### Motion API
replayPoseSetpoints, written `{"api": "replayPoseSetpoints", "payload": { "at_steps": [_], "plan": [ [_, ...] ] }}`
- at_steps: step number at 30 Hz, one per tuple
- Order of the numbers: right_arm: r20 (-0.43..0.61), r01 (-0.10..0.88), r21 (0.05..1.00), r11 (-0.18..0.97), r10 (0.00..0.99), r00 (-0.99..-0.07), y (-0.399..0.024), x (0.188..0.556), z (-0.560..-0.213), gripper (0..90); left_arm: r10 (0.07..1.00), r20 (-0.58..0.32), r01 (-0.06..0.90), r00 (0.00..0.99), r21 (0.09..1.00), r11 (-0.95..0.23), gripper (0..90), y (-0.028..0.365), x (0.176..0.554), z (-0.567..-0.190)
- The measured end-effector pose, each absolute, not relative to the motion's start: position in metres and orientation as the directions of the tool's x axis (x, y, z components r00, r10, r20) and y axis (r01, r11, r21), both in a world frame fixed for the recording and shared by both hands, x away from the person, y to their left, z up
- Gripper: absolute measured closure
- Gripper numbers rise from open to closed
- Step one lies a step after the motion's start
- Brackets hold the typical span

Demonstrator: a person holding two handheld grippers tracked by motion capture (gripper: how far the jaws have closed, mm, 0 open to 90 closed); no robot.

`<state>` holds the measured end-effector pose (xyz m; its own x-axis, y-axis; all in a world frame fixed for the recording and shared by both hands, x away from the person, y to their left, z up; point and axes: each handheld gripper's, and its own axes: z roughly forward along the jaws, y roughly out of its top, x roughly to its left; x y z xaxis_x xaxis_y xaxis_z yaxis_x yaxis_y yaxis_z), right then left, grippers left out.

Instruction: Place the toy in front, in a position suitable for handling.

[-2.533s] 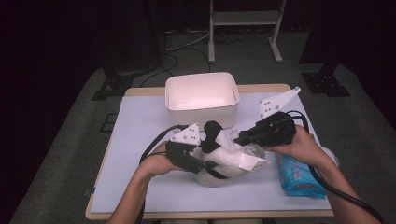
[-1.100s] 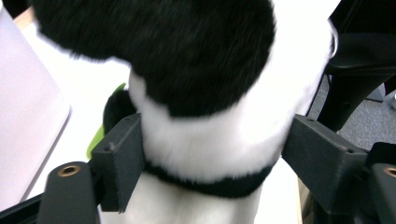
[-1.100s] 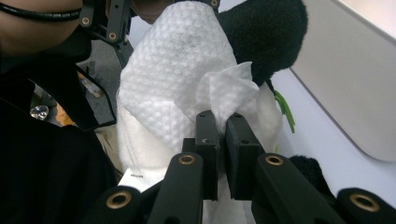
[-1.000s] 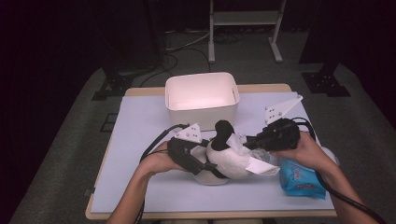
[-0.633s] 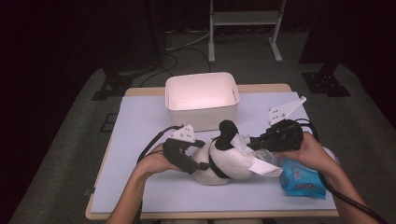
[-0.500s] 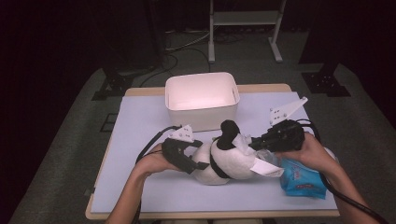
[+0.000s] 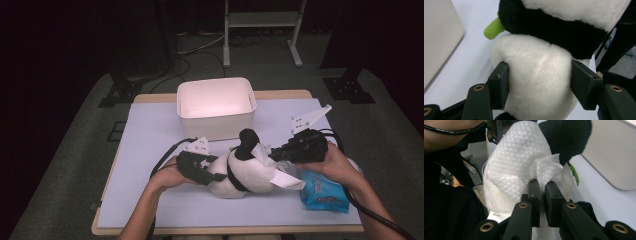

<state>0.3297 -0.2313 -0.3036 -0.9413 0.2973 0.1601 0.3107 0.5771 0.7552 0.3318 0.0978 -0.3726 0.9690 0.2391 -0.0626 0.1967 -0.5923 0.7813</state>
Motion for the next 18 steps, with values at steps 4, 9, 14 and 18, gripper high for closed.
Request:
{"api": "replayPoseSetpoints", "payload": {
  "at_steps": [4, 9, 14, 18],
  "plan": [
    [0.150, 0.304, 0.760, 0.574, 0.301, -0.942, -0.231, 0.329, -0.299, 83.0, 0.242, -0.040, 0.183, 0.969, 0.775, -0.604, 38.5, 0.096, 0.329, -0.371],
    [0.137, 0.289, 0.771, 0.568, 0.295, -0.946, -0.227, 0.329, -0.293, 83.0, 0.235, -0.031, 0.172, 0.971, 0.776, -0.607, 38.6, 0.095, 0.326, -0.370],
    [0.115, 0.264, 0.778, 0.570, 0.283, -0.952, -0.219, 0.328, -0.287, 82.8, 0.237, -0.030, 0.173, 0.971, 0.773, -0.611, 38.7, 0.096, 0.325, -0.368],
    [0.121, 0.264, 0.780, 0.568, 0.277, -0.953, -0.218, 0.328, -0.286, 82.4, 0.240, -0.028, 0.171, 0.970, 0.782, -0.600, 41.0, 0.097, 0.324, -0.367]
  ]
}}
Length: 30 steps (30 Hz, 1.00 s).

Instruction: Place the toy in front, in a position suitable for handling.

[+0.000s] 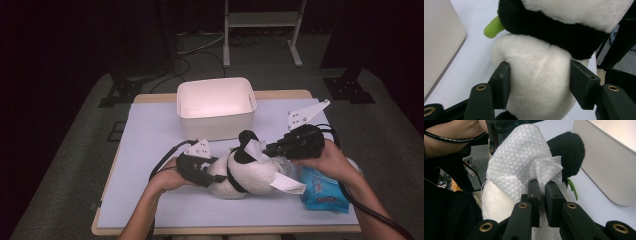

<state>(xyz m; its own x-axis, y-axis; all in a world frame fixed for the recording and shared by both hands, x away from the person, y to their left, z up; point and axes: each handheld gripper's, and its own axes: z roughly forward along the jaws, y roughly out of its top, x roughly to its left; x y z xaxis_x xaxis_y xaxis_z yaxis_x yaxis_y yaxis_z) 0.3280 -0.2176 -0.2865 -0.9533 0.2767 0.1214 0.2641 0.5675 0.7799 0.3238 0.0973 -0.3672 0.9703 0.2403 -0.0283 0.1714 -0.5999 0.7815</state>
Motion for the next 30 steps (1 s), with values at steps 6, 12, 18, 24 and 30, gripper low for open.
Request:
{"api": "replayPoseSetpoints", "payload": {
  "at_steps": [6, 12, 18, 24, 30],
  "plan": [
    [0.140, 0.293, 0.790, 0.538, 0.306, -0.941, -0.228, 0.332, -0.292, 82.4, 0.244, -0.021, 0.166, 0.970, 0.789, -0.591, 46.2, 0.097, 0.324, -0.358],
    [0.150, 0.308, 0.787, 0.535, 0.319, -0.936, -0.233, 0.334, -0.300, 82.4, 0.241, -0.022, 0.168, 0.970, 0.778, -0.605, 46.5, 0.095, 0.324, -0.357],
    [0.142, 0.303, 0.797, 0.523, 0.326, -0.935, -0.235, 0.334, -0.297, 82.5, 0.243, -0.019, 0.170, 0.970, 0.767, -0.619, 45.4, 0.090, 0.324, -0.355],
    [0.125, 0.291, 0.800, 0.524, 0.329, -0.936, -0.227, 0.336, -0.288, 82.4, 0.250, -0.035, 0.186, 0.968, 0.767, -0.614, 43.9, 0.091, 0.324, -0.357],
    [0.123, 0.296, 0.786, 0.543, 0.332, -0.935, -0.228, 0.332, -0.289, 82.0, 0.263, -0.071, 0.219, 0.962, 0.778, -0.589, 43.3, 0.093, 0.326, -0.361]
  ]
}}
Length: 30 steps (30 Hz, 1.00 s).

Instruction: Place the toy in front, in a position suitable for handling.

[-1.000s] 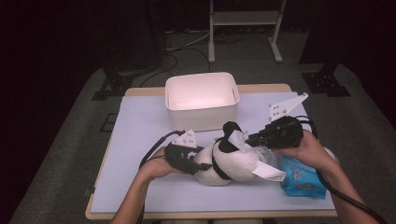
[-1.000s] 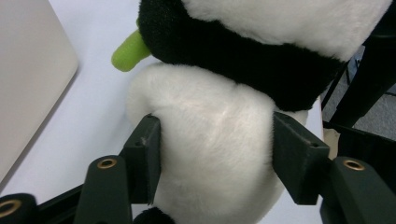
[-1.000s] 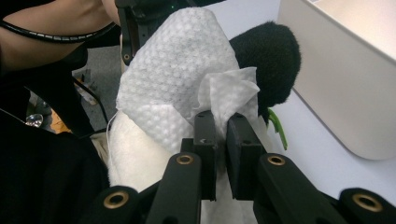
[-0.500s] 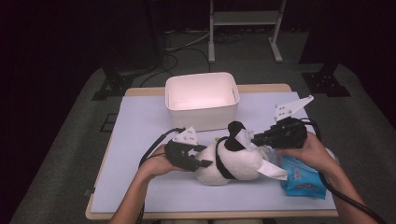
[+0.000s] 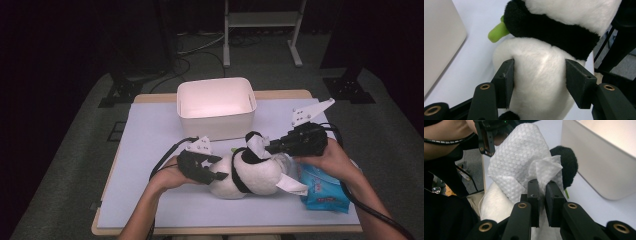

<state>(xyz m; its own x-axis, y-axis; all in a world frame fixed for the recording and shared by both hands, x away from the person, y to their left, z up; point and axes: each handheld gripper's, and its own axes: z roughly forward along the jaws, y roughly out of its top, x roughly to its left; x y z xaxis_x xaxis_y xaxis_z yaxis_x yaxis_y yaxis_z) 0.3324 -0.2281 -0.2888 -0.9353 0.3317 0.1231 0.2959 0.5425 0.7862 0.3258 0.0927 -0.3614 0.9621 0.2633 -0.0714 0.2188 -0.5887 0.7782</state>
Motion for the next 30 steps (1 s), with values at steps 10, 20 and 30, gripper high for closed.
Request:
{"api": "replayPoseSetpoints", "payload": {
  "at_steps": [10, 20, 30],
  "plan": [
    [0.115, 0.302, 0.773, 0.558, 0.345, -0.931, -0.235, 0.326, -0.291, 80.8, 0.270, -0.058, 0.219, 0.961, 0.757, -0.615, 43.1, 0.085, 0.328, -0.360],
    [0.101, 0.282, 0.777, 0.563, 0.331, -0.938, -0.225, 0.324, -0.287, 80.9, 0.285, -0.062, 0.232, 0.957, 0.754, -0.614, 43.2, 0.083, 0.329, -0.361],
    [0.086, 0.265, 0.760, 0.594, 0.312, -0.946, -0.222, 0.321, -0.286, 81.3, 0.289, -0.065, 0.237, 0.955, 0.754, -0.612, 42.8, 0.076, 0.331, -0.360]
  ]
}}
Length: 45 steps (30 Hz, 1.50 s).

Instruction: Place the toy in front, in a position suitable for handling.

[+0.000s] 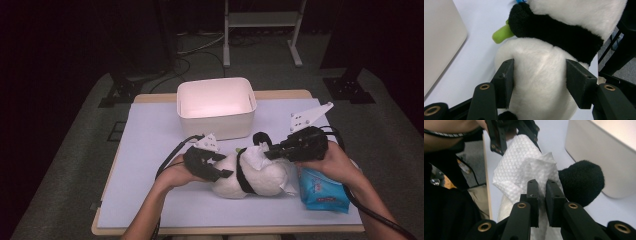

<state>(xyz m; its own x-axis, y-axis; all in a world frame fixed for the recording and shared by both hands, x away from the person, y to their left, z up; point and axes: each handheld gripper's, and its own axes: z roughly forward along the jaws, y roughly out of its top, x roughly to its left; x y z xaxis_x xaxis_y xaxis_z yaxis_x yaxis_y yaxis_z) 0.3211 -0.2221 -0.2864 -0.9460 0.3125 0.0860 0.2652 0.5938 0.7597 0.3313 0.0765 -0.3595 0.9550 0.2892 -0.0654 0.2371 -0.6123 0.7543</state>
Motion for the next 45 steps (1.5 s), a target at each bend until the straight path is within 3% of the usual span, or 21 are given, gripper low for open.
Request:
{"api": "replayPoseSetpoints", "payload": {
  "at_steps": [3, 10, 17, 20, 22, 25, 27, 36, 45],
  "plan": [
    [0.109, 0.291, 0.751, 0.593, 0.323, -0.940, -0.227, 0.324, -0.292, 82.1, 0.283, -0.070, 0.235, 0.957, 0.761, -0.605, 40.8, 0.075, 0.331, -0.359],
    [0.114, 0.317, 0.742, 0.591, 0.355, -0.928, -0.239, 0.328, -0.305, 82.2, 0.278, -0.082, 0.242, 0.957, 0.755, -0.610, 27.0, 0.079, 0.333, -0.357],
    [0.134, 0.330, 0.742, 0.584, 0.353, -0.926, -0.243, 0.327, -0.311, 82.3, 0.246, -0.106, 0.244, 0.964, 0.724, -0.645, 11.6, 0.073, 0.336, -0.373],
    [0.146, 0.337, 0.744, 0.577, 0.353, -0.924, -0.245, 0.328, -0.314, 82.3, 0.237, -0.131, 0.257, 0.963, 0.719, -0.646, 9.7, 0.073, 0.342, -0.382],
    [0.153, 0.340, 0.748, 0.569, 0.351, -0.924, -0.247, 0.328, -0.317, 82.3, 0.230, -0.134, 0.254, 0.964, 0.727, -0.639, 12.7, 0.073, 0.343, -0.385],
    [0.166, 0.350, 0.755, 0.555, 0.355, -0.920, -0.248, 0.329, -0.320, 82.4, 0.232, -0.093, 0.224, 0.968, 0.734, -0.641, 29.1, 0.072, 0.340, -0.382],
    [0.172, 0.351, 0.767, 0.536, 0.355, -0.919, -0.249, 0.331, -0.320, 82.4, 0.247, -0.076, 0.222, 0.966, 0.734, -0.642, 33.8, 0.072, 0.338, -0.379],
    [0.181, 0.357, 0.760, 0.543, 0.351, -0.919, -0.239, 0.335, -0.327, 82.4, 0.266, 0.045, 0.162, 0.963, 0.694, -0.702, 35.4, 0.080, 0.330, -0.360],
    [0.166, 0.337, 0.765, 0.548, 0.338, -0.926, -0.224, 0.338, -0.323, 82.4, 0.278, 0.056, 0.162, 0.959, 0.695, -0.701, 35.8, 0.086, 0.327, -0.360]
  ]
}}
